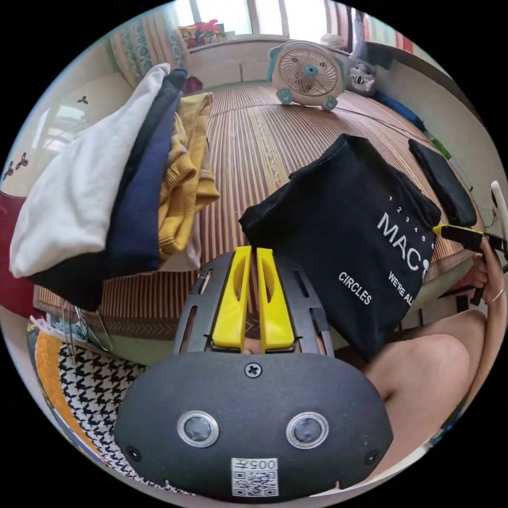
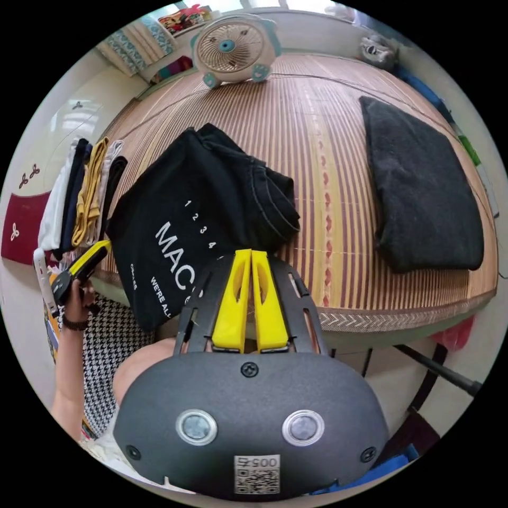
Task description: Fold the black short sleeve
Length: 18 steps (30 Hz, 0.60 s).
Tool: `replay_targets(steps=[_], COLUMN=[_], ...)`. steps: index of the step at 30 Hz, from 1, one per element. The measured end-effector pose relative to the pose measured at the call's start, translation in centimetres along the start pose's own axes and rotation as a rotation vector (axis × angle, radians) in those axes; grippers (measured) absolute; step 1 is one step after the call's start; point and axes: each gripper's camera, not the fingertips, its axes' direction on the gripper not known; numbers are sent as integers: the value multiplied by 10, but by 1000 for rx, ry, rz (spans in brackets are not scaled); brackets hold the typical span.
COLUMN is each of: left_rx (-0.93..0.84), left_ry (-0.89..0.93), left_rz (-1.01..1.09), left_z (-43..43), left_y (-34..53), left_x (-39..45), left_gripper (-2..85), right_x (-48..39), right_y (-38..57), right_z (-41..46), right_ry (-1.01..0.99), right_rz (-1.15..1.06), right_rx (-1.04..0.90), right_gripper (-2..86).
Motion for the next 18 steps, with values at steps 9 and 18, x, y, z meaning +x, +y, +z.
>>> replay_targets(steps=[9, 18], left_rx=[120, 82], left_ry=[236, 279], left_rz=[-68, -110], left_z=[1, 36], left_y=[14, -7], left_x=[-41, -53], left_gripper=[144, 137], right_x=[14, 23], right_y=[10, 9], right_z=[-15, -19], right_ry=[-24, -44], right_rz=[41, 12], right_rx=[94, 95], right_gripper=[28, 79])
